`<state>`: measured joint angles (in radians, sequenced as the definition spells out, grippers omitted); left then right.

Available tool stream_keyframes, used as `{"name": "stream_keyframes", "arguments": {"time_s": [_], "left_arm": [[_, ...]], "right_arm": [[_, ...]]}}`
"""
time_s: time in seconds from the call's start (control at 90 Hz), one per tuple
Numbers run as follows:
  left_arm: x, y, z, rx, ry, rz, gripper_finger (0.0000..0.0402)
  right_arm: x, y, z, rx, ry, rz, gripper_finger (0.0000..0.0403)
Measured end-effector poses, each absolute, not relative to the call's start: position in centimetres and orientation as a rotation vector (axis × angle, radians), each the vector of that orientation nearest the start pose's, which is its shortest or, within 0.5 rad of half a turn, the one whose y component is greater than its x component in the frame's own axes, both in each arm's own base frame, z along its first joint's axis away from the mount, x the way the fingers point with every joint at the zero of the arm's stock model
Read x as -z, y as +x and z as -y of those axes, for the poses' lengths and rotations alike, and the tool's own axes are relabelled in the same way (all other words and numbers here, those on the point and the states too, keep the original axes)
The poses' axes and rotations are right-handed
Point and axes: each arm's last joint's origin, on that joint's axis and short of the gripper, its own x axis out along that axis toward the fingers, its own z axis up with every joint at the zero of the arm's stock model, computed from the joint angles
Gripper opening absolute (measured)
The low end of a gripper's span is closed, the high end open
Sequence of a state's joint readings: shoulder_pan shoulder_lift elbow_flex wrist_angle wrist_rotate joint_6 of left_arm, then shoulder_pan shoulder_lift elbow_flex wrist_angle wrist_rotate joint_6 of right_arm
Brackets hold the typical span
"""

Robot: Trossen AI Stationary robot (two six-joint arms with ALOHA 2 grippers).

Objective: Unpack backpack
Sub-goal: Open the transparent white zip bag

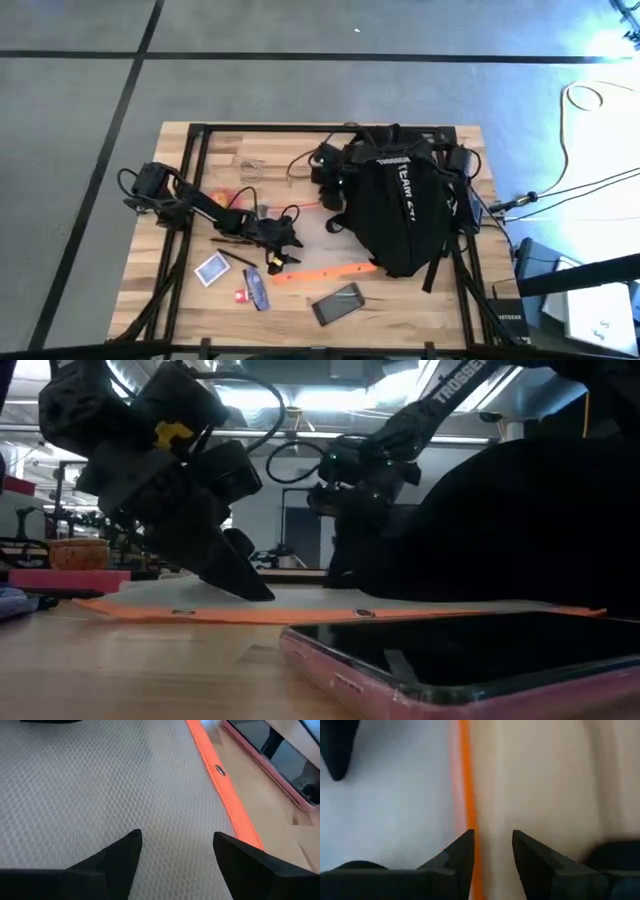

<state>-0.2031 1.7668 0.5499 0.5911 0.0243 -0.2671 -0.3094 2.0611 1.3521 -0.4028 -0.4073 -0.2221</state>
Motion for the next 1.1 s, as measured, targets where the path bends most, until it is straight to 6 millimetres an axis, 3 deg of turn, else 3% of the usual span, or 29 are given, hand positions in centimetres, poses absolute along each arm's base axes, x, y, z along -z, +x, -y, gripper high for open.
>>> {"name": "stream_keyframes", "arguments": {"time_s": [0.211, 0.344, 0.544, 0.833, 1.1], "left_arm": [[-9.7, 28.5, 5.6, 0.126, -0.194, -0.647, 0.0239], [-9.7, 28.6, 5.6, 0.121, -0.194, -0.647, 0.0239], [-9.7, 28.5, 5.5, 0.121, -0.191, -0.647, 0.0239], [-9.6, 28.5, 5.5, 0.118, -0.191, -0.648, 0.0239], [-9.6, 28.5, 5.5, 0.116, -0.187, -0.649, 0.0239]], "right_arm": [[-13.9, 41.0, 7.6, -0.238, -0.006, -0.988, 0.0115], [-12.6, 41.3, 7.6, -0.193, -0.064, -1.025, 0.0115], [-12.6, 41.5, 7.9, -0.167, -0.058, -0.998, 0.0118], [-12.0, 41.7, 7.4, -0.181, -0.081, -1.011, 0.0154], [-12.2, 41.8, 6.8, -0.199, -0.086, -1.01, 0.0091]]}}
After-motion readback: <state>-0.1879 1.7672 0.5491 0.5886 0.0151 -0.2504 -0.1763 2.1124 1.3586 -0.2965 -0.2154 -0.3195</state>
